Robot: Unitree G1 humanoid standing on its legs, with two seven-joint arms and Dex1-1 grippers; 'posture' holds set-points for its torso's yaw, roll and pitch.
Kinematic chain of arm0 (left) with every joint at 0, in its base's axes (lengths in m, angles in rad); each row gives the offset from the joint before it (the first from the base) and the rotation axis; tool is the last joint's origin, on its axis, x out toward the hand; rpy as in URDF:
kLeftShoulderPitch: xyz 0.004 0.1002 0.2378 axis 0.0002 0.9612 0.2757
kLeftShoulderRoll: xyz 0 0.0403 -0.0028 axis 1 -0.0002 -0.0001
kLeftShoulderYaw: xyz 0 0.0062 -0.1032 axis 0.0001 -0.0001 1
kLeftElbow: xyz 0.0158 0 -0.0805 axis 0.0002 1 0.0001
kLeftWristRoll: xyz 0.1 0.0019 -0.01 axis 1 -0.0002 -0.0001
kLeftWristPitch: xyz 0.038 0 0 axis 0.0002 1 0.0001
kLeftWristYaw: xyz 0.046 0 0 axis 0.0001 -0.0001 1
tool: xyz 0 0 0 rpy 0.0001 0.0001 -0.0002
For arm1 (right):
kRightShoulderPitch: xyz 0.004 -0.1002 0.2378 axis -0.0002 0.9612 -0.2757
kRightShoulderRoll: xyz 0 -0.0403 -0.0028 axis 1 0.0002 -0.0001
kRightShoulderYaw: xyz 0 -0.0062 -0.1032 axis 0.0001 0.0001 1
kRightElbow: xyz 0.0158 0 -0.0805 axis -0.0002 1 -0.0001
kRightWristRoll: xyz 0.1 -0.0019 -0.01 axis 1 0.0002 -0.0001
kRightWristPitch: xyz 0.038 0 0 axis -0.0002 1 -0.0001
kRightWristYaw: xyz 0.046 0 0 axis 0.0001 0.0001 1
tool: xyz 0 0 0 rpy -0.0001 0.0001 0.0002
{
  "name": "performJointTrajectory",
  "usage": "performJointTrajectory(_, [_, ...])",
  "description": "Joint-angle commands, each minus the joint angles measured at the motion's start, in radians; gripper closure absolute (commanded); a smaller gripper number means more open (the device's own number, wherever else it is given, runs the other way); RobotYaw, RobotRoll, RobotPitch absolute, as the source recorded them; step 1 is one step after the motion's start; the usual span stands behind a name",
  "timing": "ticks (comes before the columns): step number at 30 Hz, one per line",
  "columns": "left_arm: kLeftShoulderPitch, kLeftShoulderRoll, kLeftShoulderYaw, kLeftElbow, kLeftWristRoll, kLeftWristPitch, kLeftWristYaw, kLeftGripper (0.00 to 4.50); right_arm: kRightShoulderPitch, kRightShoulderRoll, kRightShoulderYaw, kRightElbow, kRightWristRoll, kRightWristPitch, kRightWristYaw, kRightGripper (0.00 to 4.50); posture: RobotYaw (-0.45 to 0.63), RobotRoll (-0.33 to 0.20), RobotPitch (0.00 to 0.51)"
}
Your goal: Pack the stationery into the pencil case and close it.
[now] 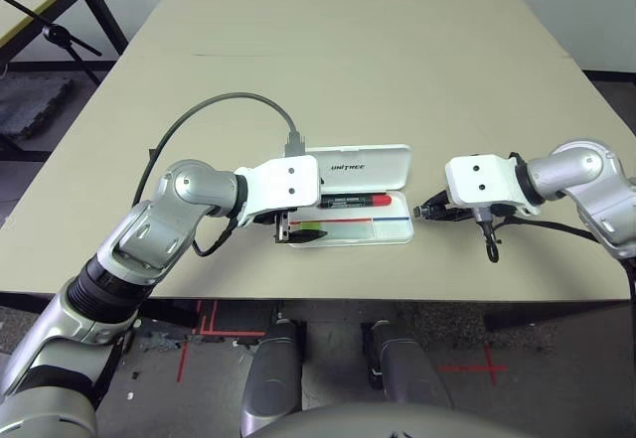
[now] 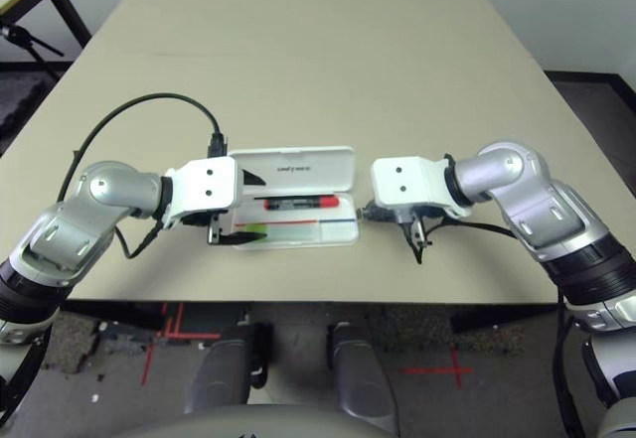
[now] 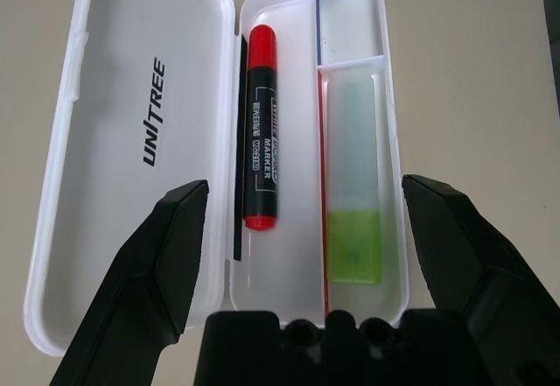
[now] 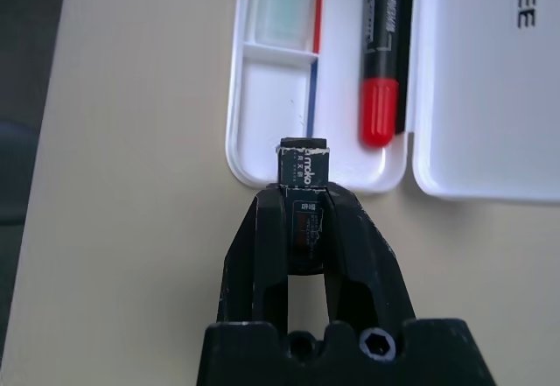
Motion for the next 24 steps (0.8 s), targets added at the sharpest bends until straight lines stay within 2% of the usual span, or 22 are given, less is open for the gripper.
performJointTrajectory(1, [0.008, 0.004, -0.012, -0.009, 0.012, 0.001, 0.002, 0.00, -0.020, 0.040, 0.037, -0.010, -0.032, 0.006, 0.022, 4.20, 0.05, 0.000, 0.131])
performJointTrajectory(12, [0.013, 0.008, -0.006, -0.017, 0.017, 0.005, 0.006, 0.00, -0.047, 0.142, 0.080, 0.052, -0.136, 0.016, 0.004, 4.20, 0.06, 0.000, 0.123])
performJointTrajectory(23, [0.014, 0.007, -0.007, -0.024, 0.019, 0.013, 0.013, 0.00, -0.056, 0.191, 0.093, 0.092, -0.174, 0.008, 0.000, 4.20, 0.07, 0.000, 0.128])
performJointTrajectory(24, [0.014, 0.005, -0.008, -0.024, 0.019, 0.013, 0.014, 0.00, -0.054, 0.195, 0.088, 0.092, -0.172, 0.003, -0.006, 3.85, 0.07, 0.000, 0.128])
